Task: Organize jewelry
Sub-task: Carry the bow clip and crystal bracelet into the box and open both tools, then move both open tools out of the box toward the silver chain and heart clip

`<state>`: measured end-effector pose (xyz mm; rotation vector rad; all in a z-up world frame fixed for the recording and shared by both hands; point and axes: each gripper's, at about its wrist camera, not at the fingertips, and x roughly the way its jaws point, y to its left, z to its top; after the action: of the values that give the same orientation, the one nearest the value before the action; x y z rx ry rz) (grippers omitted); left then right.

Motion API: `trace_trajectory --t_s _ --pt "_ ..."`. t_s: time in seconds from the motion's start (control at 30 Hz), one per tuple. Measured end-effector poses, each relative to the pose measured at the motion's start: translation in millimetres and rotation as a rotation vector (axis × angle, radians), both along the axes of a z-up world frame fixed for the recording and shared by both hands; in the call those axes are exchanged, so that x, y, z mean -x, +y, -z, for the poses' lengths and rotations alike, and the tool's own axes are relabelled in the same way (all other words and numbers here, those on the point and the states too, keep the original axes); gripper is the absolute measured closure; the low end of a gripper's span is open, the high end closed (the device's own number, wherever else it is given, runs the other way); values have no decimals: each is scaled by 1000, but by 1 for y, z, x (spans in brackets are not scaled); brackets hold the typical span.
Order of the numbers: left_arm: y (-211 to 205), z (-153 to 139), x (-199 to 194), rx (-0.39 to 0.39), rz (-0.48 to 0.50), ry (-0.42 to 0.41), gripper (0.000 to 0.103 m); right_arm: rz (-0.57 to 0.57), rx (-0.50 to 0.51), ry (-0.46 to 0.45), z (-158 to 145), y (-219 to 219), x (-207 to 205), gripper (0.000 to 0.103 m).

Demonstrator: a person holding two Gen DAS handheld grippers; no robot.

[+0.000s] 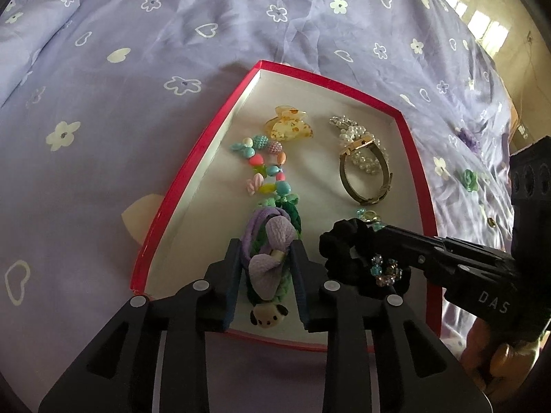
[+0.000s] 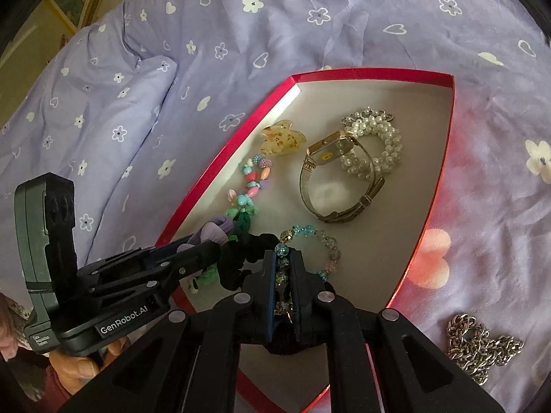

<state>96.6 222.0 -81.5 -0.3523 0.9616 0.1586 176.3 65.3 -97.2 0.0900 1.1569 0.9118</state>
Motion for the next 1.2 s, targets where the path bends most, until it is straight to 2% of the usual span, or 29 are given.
trace_trajectory --t_s 0.2,0.43,0.5,0.63,0.7,0.8,0.87,1.03,1.2 --pt "1 -1 2 -2 -5 1 68 -8 2 -5 -1 1 1 91" --pt "1 -4 7 -8 -14 2 65 0 -7 1 -5 -1 3 89" --pt "1 -5 9 -9 -16 -1 59 2 -13 1 -7 -2 3 88" --pt "0 -12 13 -11 -26 -18 50 13 -34 -13 -17 -9 6 75" --pt "-1 -16 15 -15 -31 -22 45 18 -41 -24 -23 -13 8 74" --pt "-4 -21 18 -18 -33 -30 43 32 -57 -33 -31 -22 10 71" --pt "-5 -24 21 -18 -39 -35 41 49 -70 -43 -37 -31 12 63" --pt "-12 -38 33 19 -58 -82 41 107 -92 -73 -51 -62 18 62" --pt "-33 -51 41 31 -40 -119 39 168 -92 -104 -57 -99 23 56"
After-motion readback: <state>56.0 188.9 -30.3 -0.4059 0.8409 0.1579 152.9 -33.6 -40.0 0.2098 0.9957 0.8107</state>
